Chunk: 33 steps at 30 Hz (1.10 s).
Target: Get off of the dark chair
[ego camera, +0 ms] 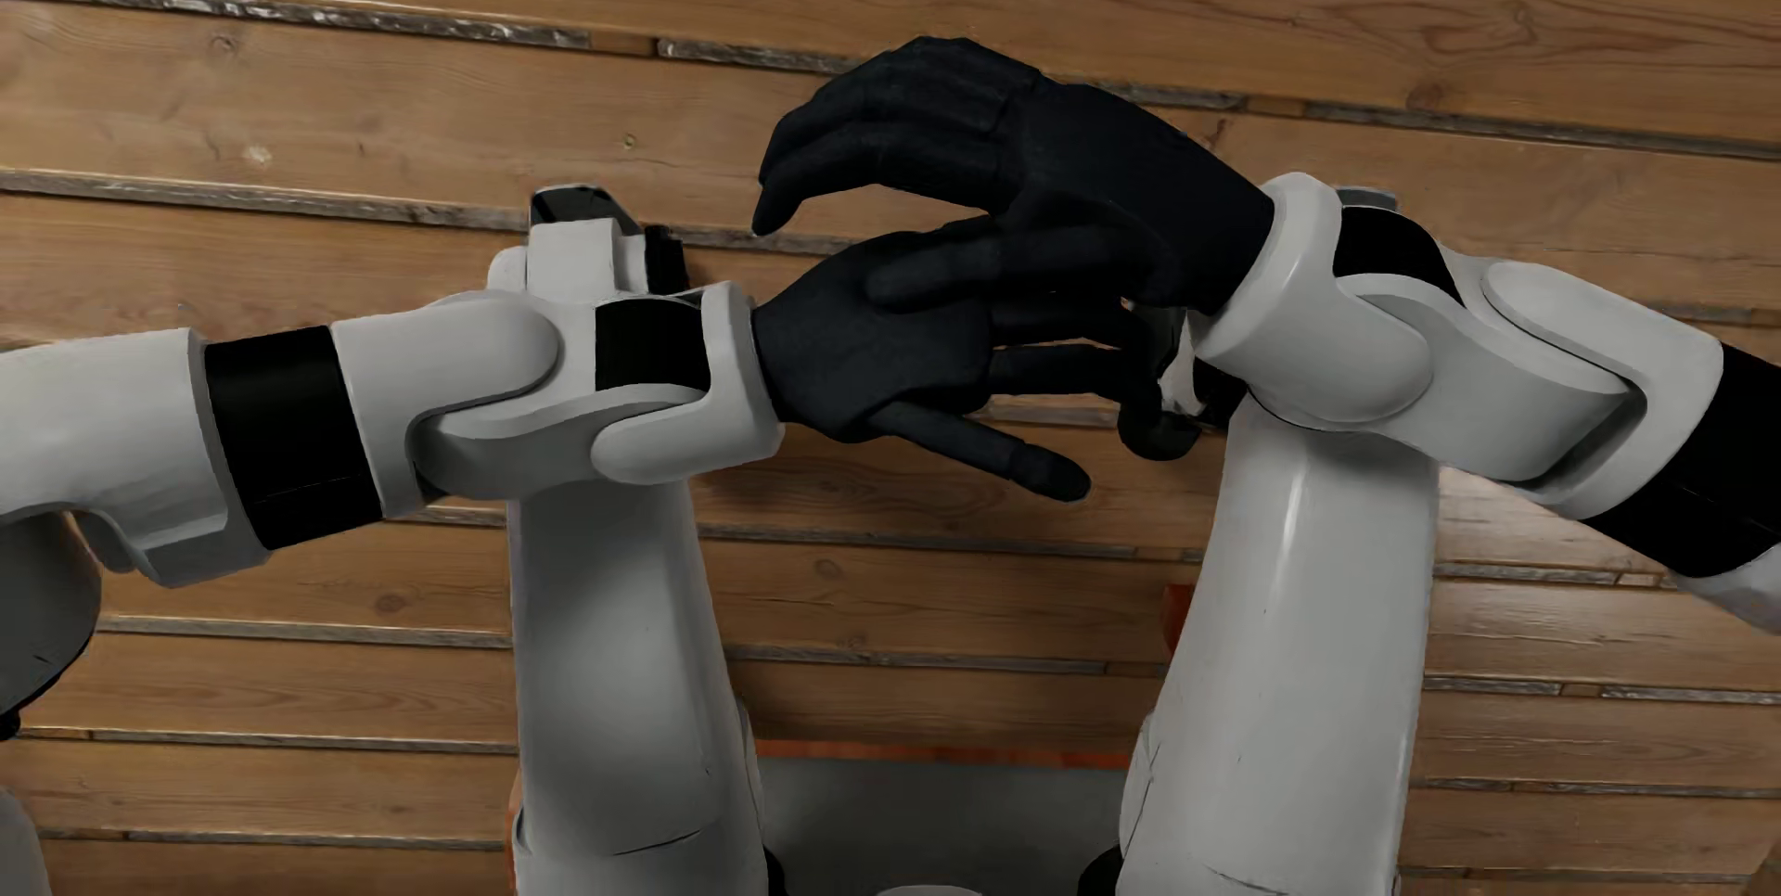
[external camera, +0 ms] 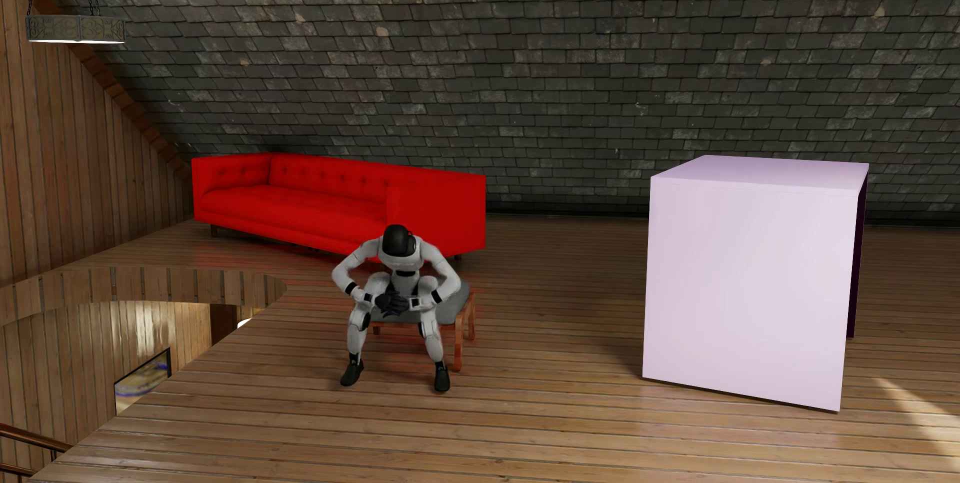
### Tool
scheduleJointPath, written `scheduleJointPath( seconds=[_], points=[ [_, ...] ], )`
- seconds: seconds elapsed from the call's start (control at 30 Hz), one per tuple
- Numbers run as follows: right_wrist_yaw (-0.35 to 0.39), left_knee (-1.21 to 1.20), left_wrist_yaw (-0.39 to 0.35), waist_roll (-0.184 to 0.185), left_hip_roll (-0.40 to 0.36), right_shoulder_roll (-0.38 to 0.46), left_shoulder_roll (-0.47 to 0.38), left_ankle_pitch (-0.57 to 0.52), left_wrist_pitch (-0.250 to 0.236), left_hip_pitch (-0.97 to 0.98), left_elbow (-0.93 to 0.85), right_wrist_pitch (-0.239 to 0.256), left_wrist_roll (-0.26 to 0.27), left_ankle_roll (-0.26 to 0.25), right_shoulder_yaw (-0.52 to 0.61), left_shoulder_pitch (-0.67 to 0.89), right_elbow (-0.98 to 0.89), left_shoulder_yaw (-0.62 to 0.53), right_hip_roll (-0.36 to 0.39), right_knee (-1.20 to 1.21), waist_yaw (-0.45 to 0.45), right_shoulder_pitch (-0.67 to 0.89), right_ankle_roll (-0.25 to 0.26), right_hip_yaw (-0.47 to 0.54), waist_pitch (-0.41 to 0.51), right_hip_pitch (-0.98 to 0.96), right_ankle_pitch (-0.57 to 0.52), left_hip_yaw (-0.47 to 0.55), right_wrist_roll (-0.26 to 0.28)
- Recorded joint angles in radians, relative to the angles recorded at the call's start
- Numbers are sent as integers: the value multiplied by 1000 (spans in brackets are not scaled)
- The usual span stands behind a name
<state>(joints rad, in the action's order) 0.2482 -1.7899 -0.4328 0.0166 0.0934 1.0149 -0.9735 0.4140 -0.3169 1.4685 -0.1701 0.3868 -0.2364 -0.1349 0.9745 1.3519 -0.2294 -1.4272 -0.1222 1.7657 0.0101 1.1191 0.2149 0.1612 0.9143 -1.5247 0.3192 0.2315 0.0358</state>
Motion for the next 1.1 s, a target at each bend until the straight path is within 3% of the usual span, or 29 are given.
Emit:
scheduleJointPath(
  seconds=[0.1, 0.23, 0.3, 0.33, 0.37, 0.43, 0.5, 0.57, 0.7, 0.8, 0.9, 0.97, 1.1],
  points=[
    [-109, 244, 118, -2, 2, -165, 145, -54, -2, -157, 242, -31, -73, 23, -77, -200, 236, 172, 24, -254, -1, -117, -39, -37, -52, 170, -46, -40, -102],
    [-322, 621, 351, -4, 16, -490, 472, -139, -38, -471, 772, -50, -213, 55, -167, -420, 751, 393, 59, -658, -6, -235, -83, -94, -152, 505, -140, -110, -300],
    [-381, 802, 467, -5, 27, -655, 608, -187, -41, -642, 993, -68, -277, 57, -189, -511, 1033, 452, 64, -859, -11, -287, -90, -129, -220, 689, -195, -160, -403],
    [-435, 895, 552, -11, 27, -721, 654, -211, -21, -732, 1055, -95, -289, 60, -201, -559, 1135, 483, 68, -960, -11, -321, -90, -145, -265, 781, -226, -179, -438],
    [-475, 987, 595, -18, 31, -771, 687, -232, 35, -826, 1111, -133, -247, 67, -212, -619, 1194, 532, 79, -1066, -8, -367, -94, -157, -311, 881, -258, -201, -453],
    [-513, 1166, 610, -27, 13, -805, 714, -268, 134, -1016, 1154, -192, -140, 95, -269, -758, 1235, 635, 104, -1279, 0, -489, -117, -177, -409, 1088, -311, -241, -415],
    [-500, 1326, 628, -33, -18, -793, 684, -297, 140, -1186, 1107, -229, -66, 122, -351, -893, 1241, 721, 118, -1458, 1, -632, -138, -191, -519, 1272, -351, -275, -326],
    [-463, 1450, 627, -34, -37, -762, 635, -312, 136, -1317, 1029, -250, -36, 135, -436, -1015, 1236, 793, 124, -1605, 1, -766, -146, -211, -633, 1421, -377, -300, -239],
    [-404, 1599, 593, -40, -46, -734, 585, -309, 118, -1536, 1028, -224, 3, 136, -579, -1204, 1278, 983, 125, -1720, 14, -951, -128, -249, -767, 1628, -355, -358, -199],
    [-397, 1637, 499, -50, -42, -748, 611, -284, 186, -1641, 1225, -249, 53, 134, -619, -1271, 1414, 1068, 131, -1762, 25, -1001, -114, -270, -822, 1730, -342, -391, -201],
    [-404, 1628, 520, -57, -30, -763, 613, -262, 209, -1664, 1368, -263, 15, 117, -657, -1299, 1495, 1077, 127, -1765, 28, -1035, -103, -275, -855, 1764, -319, -395, -220],
    [-409, 1628, 562, -58, -30, -765, 602, -261, 200, -1669, 1383, -265, -28, 118, -672, -1323, 1501, 1078, 129, -1766, 28, -1055, -104, -281, -860, 1770, -317, -401, -215],
    [-433, 1629, 603, -60, -31, -772, 578, -262, 173, -1664, 1316, -248, -21, 119, -661, -1361, 1445, 1098, 128, -1765, 30, -1071, -105, -280, -864, 1766, -314, -396, -216]
  ],
)
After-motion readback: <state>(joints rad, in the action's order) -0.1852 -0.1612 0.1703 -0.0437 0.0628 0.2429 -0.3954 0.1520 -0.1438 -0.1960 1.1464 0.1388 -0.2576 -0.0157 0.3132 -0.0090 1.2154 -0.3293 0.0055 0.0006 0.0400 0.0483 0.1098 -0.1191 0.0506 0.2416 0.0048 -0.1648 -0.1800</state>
